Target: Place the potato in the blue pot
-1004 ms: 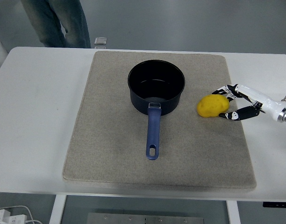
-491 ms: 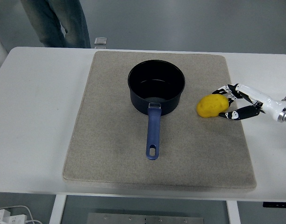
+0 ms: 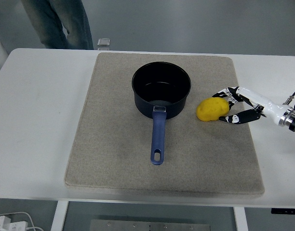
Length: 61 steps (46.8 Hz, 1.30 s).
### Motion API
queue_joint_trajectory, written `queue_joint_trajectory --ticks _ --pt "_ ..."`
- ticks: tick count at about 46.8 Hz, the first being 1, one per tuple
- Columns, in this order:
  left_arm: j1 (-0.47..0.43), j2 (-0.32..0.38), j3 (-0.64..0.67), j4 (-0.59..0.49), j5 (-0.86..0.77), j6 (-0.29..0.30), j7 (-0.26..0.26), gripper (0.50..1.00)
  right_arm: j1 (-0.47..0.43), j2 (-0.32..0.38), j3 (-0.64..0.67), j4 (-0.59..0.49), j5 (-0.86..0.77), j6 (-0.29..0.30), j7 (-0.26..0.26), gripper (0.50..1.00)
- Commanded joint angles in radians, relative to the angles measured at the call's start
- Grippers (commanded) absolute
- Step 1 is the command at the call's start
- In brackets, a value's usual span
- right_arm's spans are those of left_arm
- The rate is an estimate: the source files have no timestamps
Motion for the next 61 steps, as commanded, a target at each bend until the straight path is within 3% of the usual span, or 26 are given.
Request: queue_joint_trajectory --ticks 1,33,42,49,55,61 --pt "0.000 0.000 0.000 0.000 0.000 0.000 0.000 1.000 0.001 0.003 0.002 0.000 0.000 0.000 0.000 0.500" --pt "0.000 0.000 0.000 0.000 0.000 0.000 0.000 1.000 -0.002 0.003 -0.003 -0.015 -0.009 0.003 0.000 0.500" --pt "0.000 0.000 0.000 0.000 0.000 0.000 0.000 1.000 0.001 -0.001 0.002 -0.012 -0.005 0.008 0.000 0.668" --pt "0.000 0.000 0.000 0.000 0.000 -0.002 0.000 1.000 0.001 -0.003 0.008 -0.012 0.001 0.012 0.000 0.825" --pt "0.000 0.000 0.000 0.000 0.000 0.000 0.000 1.000 0.001 -0.001 0.008 -0.012 0.003 0.012 0.000 0.893" --pt "0.000 0.000 0.000 0.000 0.000 0.000 0.000 1.000 0.001 -0.001 0.008 -0.012 0.003 0.014 0.000 0.899"
